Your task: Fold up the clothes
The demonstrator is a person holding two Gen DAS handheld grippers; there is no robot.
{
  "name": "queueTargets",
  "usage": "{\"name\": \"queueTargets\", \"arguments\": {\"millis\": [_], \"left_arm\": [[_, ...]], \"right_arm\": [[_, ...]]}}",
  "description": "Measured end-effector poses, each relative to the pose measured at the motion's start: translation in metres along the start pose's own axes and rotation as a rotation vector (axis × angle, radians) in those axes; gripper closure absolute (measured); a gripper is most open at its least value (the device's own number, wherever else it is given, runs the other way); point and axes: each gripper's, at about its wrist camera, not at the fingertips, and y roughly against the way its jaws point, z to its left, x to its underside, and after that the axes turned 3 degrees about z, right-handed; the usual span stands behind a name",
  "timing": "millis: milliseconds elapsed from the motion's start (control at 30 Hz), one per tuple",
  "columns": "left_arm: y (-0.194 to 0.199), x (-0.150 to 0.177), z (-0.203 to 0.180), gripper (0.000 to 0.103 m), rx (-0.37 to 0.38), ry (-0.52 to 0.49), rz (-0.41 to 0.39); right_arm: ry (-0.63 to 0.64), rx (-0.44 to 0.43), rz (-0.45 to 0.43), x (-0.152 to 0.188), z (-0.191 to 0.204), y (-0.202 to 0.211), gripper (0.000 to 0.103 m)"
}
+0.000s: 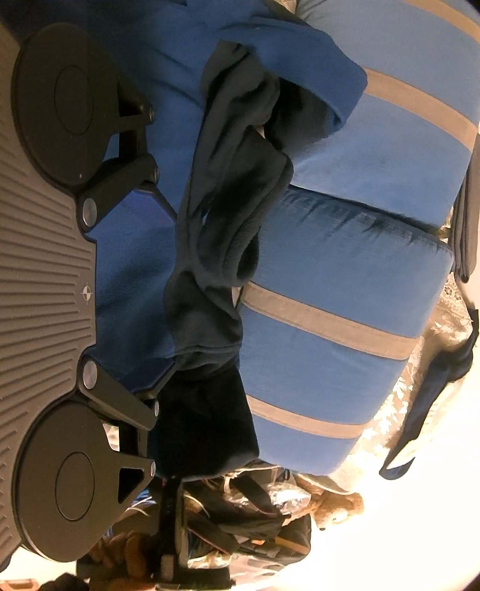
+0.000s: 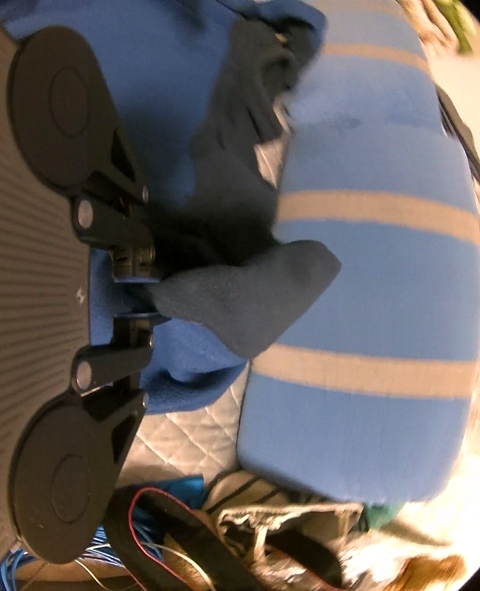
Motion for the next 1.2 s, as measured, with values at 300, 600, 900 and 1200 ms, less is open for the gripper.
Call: {"name": "queueTargets", "arguments": {"millis": [300, 600, 900, 1200], "left_arm": [[0.004, -0.001, 0.002, 0.025, 0.019, 0.021, -0.003], [0.007, -0.003, 0.008, 0.025, 0.056, 0.080, -0.003], [0.011, -0.004, 0.015, 0.025, 0.085, 0.112, 0.009], [0.017, -0.006, 0.017, 0.025, 0.137, 0.148, 0.025]], "right_arm": [[0.263, -0.196, 0.109, 0.012, 0.071, 0.021, 0.089], [0.364, -0.284, 0.166, 0.021, 0.130, 0.015, 0.089], [0.474, -0.283, 0.108, 0.044, 0.154, 0.024, 0.033], [0.314, -0.320, -0.046, 0.020, 0.099, 0.064, 0.024]]}}
